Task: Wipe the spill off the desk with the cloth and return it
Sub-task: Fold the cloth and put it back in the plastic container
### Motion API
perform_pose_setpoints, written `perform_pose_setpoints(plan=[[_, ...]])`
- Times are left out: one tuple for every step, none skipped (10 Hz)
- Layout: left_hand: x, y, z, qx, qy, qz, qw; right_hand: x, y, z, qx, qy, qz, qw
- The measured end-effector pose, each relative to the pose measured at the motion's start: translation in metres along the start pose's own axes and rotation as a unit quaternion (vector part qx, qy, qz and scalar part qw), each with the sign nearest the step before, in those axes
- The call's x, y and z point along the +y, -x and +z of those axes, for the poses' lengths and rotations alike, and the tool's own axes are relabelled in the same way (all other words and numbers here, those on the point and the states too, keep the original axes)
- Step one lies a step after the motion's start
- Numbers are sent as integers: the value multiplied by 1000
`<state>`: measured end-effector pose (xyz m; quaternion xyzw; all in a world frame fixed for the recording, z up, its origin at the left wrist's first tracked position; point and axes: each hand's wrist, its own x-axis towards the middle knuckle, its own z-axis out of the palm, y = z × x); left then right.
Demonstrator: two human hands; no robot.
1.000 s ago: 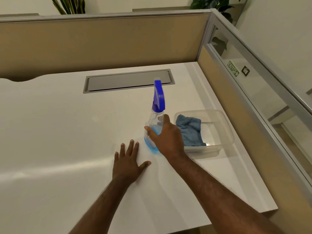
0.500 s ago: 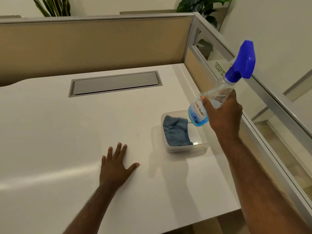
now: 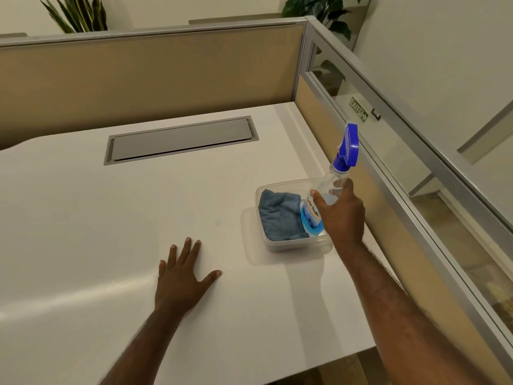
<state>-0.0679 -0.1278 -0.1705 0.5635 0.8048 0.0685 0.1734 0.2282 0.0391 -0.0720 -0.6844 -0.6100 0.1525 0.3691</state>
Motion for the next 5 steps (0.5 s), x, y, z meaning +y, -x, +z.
perform_pose_setpoints(plan=[[0, 0, 0, -1, 3, -1, 1000, 1, 2, 2, 9, 13, -7, 1000], [0, 0, 0, -5, 11, -2, 1000, 2, 10, 5, 17, 25, -18, 999], [1, -1, 1, -11, 12, -3, 1000, 3, 16, 7, 0, 24, -4, 1000], [-1, -2, -5, -22, 18, -12, 1000, -10, 26, -2, 58, -9, 28, 998], [4, -1, -6, -26, 18, -8, 999, -20, 46, -12, 166, -10, -24, 986]])
